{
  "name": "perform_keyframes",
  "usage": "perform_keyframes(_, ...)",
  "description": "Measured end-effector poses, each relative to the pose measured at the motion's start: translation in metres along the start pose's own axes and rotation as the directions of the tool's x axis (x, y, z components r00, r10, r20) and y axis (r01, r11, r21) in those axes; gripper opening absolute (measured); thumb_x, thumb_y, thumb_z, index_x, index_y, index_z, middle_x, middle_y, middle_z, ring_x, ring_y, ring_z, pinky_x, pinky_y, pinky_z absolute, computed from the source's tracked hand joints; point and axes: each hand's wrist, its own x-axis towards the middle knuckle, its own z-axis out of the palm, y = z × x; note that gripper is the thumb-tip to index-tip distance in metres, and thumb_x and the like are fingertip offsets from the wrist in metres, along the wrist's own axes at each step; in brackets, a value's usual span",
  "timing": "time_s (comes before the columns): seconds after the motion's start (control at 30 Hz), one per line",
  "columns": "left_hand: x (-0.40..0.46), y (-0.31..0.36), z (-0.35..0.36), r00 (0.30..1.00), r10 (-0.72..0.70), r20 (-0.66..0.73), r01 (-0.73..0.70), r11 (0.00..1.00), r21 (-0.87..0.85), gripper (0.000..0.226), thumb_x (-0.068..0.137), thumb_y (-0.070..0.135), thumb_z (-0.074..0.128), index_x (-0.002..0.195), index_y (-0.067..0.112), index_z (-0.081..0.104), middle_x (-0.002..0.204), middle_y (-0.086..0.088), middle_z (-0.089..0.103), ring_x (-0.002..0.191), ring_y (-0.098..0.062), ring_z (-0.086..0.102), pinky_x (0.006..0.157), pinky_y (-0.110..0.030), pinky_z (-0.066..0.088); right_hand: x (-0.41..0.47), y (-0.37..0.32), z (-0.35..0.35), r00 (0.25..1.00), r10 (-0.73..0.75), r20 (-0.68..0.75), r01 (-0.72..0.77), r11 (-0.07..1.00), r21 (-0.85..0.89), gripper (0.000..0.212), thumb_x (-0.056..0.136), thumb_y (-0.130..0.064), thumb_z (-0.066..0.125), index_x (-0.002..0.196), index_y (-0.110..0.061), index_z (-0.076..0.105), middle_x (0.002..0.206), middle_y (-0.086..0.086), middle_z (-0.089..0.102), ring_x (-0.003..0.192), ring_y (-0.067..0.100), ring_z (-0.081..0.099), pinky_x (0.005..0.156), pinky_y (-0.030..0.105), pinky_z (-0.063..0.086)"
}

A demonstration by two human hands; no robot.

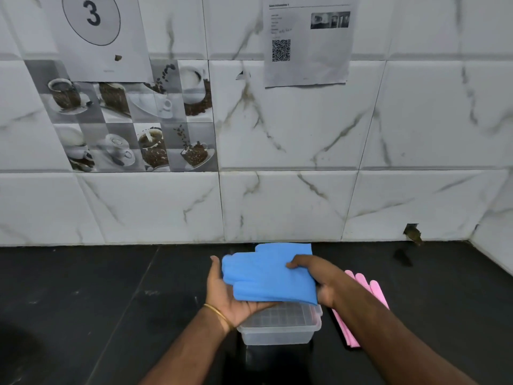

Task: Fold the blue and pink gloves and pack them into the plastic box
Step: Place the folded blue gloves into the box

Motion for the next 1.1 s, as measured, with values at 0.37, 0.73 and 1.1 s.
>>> perform_keyframes(0.37, 0.006, -0.011, -0.003, 0.972, -0.003, -0.234, 0.067, 0.962, 0.266, 0.051, 0.073, 0.044, 0.072, 0.109, 0.008, 0.073, 0.117, -0.022, 0.068, 0.101, -0.043, 0.067, 0.082, -0.058, 0.054, 0.023, 0.027, -0.029, 0.976, -0.142, -0.167, 0.064, 0.914, -0.401, 0.038, 0.079, -0.002, 0.071, 0.116, 0.000, 0.061, 0.112, 0.016, 0.069, 0.101, 0.031, 0.067, 0.093, 0.049, 0.055)
perform_keyframes(0.73, 0.018, -0.018, -0.020, 0.906, 0.043, -0.422, 0.110, 0.937, 0.331, 0.050, 0.073, 0.018, 0.064, 0.121, 0.005, 0.059, 0.112, -0.028, 0.069, 0.095, -0.048, 0.068, 0.080, -0.062, 0.053, 0.033, 0.051, -0.031, 0.879, -0.456, -0.137, 0.047, 0.369, -0.928, 0.056, 0.079, -0.035, 0.065, 0.130, -0.020, 0.051, 0.127, 0.004, 0.051, 0.113, 0.020, 0.052, 0.094, 0.033, 0.048)
perform_keyframes(1.1, 0.029, -0.016, -0.030, 0.855, 0.048, -0.517, 0.169, 0.915, 0.365, 0.042, 0.070, 0.012, 0.057, 0.110, 0.002, 0.063, 0.098, -0.025, 0.073, 0.081, -0.046, 0.070, 0.074, -0.063, 0.055, 0.043, 0.055, -0.020, 0.916, -0.378, 0.134, 0.115, -0.073, -0.991, 0.042, 0.087, -0.028, 0.056, 0.129, -0.029, 0.059, 0.139, -0.001, 0.047, 0.132, 0.023, 0.039, 0.103, 0.035, 0.044)
